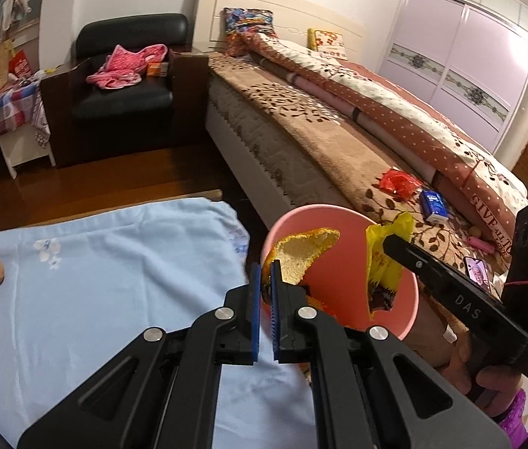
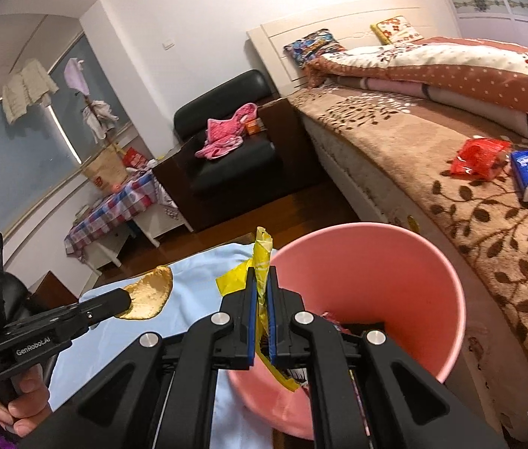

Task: Collect trash
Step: 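Carry the crust with the left tool while the right tool carries the yellow wrapper to the bucket, then open the left tool over the bucket while the right tool opens too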

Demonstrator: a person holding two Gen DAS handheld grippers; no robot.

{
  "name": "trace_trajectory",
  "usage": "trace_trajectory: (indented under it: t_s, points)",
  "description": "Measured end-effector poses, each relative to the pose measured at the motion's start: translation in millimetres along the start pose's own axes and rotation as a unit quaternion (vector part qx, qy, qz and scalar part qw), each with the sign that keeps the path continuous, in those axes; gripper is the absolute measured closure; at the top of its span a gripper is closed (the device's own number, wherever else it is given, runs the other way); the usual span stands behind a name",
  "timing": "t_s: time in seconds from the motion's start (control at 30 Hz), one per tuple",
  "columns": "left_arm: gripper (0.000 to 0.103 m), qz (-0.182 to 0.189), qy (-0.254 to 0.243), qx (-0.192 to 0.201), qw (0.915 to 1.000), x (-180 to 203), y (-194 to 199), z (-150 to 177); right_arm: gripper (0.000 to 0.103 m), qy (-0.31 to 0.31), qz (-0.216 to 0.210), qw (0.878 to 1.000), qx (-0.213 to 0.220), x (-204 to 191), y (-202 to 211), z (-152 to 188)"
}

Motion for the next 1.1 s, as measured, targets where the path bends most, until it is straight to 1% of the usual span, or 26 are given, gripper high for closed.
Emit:
trace_trajectory:
  t_s: [0.27, 0.53, 0.83, 1.1]
  points:
    - [0.099, 0.016, -0.007, -0.006, 0.9998, 14.9, -18.8, -7.9, 0.099, -0.022, 0.022, 1.000, 0.003, 31.0, -1.8, -3.3]
    - [0.099, 0.023, -0.015, -0.019, 0.9994, 27.0, -35.9, -10.4, 0.099, -0.034, 0.030, 0.999, -0.001, 46.7, -7.9, 0.0]
    - [0.099, 0.016, -0.033, -0.053, 0.9979, 43.1, -68.3, -4.9, 0.098, -0.037, 0.046, 0.998, -0.008, 59.3, -13.8, 6.1]
    - [0.099, 0.018, -0.042, -0.079, 0.9958, 53.3, -86.6, 6.8, 0.098, -0.036, 0.061, 0.997, -0.022, 69.1, -24.6, 14.7]
Point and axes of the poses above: each gripper's, at about its wrist camera, not at the fingertips, and y roughly against the way its jaws point, x to its right, z to its underside, the point moved 3 cm from there along -y, roughly the way its jaws point, and after that the axes turned 15 degrees about -y, right-handed, at the moved point
